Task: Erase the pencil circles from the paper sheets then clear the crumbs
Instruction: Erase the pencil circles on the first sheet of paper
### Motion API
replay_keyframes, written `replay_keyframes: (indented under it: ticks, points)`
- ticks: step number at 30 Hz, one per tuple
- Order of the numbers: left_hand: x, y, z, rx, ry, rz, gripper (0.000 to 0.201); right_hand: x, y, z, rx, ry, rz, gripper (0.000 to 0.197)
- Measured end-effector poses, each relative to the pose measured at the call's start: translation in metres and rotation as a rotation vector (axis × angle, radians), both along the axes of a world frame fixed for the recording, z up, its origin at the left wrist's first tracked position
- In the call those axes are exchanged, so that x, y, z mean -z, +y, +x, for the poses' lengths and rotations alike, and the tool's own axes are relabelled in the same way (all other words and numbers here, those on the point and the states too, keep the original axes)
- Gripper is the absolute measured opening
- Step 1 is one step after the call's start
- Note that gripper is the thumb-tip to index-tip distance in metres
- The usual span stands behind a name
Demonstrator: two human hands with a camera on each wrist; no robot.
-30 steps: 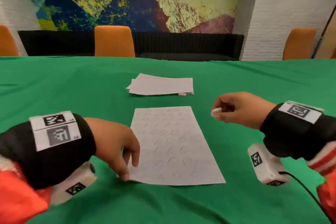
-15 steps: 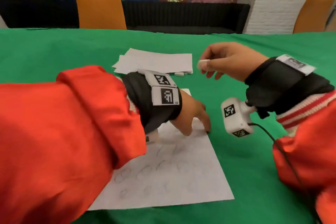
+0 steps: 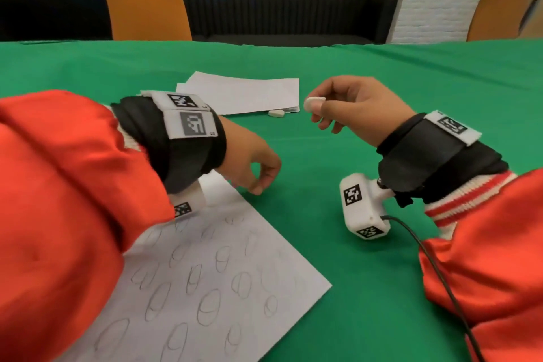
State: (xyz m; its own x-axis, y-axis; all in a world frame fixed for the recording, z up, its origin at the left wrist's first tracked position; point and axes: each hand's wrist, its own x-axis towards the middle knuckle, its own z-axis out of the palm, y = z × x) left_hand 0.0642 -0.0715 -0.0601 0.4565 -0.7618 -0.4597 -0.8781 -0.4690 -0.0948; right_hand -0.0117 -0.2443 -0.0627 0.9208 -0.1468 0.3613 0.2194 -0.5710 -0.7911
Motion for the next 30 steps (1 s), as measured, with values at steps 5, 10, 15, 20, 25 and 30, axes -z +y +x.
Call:
replay_keyframes:
  ticks: [5,10,15,20,25,30]
  points:
    - [0.007,0.023,0.001,-0.096,0.084,0.058,0.051,-0.01,0.008,-0.005,-0.01,-0.02,-0.004,0.012]
    - [0.012,0.033,-0.001,-0.087,0.053,0.085,0.043,-0.016,0.019,-0.005,-0.051,0.039,-0.009,0.011]
    - [0.01,0.032,0.006,-0.101,0.132,0.02,0.036,-0.003,0.026,-0.005,-0.101,0.106,0.054,0.008]
    - [0.012,0.038,0.011,-0.062,0.181,0.009,0.022,0.015,0.027,-0.004,-0.109,0.173,0.045,0.007]
    - [0.017,0.043,0.012,-0.042,0.119,0.04,0.018,0.016,0.025,-0.006,-0.108,0.172,0.074,0.008]
    - [0.011,0.051,0.008,-0.114,0.15,-0.013,0.016,0.014,0.029,-0.01,-0.109,0.179,0.057,0.006]
